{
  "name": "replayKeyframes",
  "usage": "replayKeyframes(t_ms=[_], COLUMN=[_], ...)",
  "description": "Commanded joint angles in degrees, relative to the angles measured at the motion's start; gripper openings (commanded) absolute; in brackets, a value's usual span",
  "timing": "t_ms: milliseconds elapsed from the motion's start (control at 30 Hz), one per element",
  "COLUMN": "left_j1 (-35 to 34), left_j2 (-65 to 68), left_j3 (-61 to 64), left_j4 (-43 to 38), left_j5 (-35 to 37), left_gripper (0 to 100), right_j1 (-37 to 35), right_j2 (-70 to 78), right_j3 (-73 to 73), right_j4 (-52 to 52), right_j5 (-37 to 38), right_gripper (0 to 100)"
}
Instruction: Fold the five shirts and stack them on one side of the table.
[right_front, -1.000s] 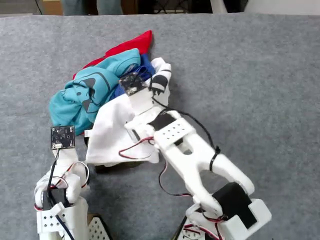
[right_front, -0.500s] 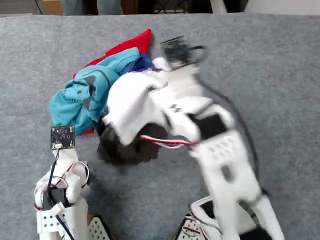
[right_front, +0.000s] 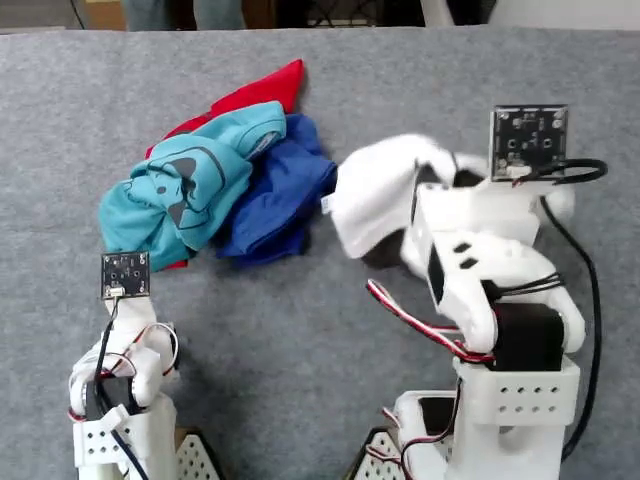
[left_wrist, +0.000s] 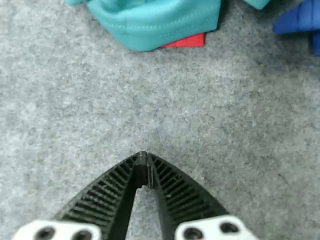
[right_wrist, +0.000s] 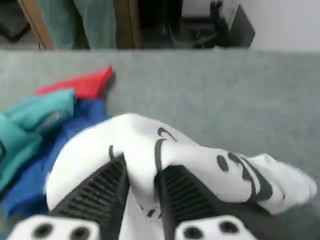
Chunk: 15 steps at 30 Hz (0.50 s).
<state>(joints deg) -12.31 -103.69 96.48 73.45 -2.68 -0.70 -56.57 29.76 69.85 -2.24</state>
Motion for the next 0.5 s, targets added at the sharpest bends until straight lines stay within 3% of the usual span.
replayKeyframes(t_ms=[0,133,267,333,467], left_j1=[0.5,0.4,0.4,0.4,0.5], left_j2=[-0.3,-0.3,-0.3,-0.3,-0.3], left_j3=[0.8,0.8,0.8,0.8,0.8], left_j4=[-0.6,-0.6,-0.6,-0.6,-0.6], left_j5=[-0.3,-0.3,-0.3,-0.3,-0.3], left_gripper=[3,3,3,3,3], right_j1=[-2.5,-3.3,-3.2,-2.3,-1.0], right_j2=[-1.2,-0.8,-0.8,-1.1,-1.2], right_j3=[3.1,8.5,15.9,15.9,10.9], right_j4=[5.5,12.7,17.2,19.2,21.7], right_j5=[0.2,1.3,12.5,15.4,20.3], right_gripper=[1.5,1.5,2.1,8.7,35.5])
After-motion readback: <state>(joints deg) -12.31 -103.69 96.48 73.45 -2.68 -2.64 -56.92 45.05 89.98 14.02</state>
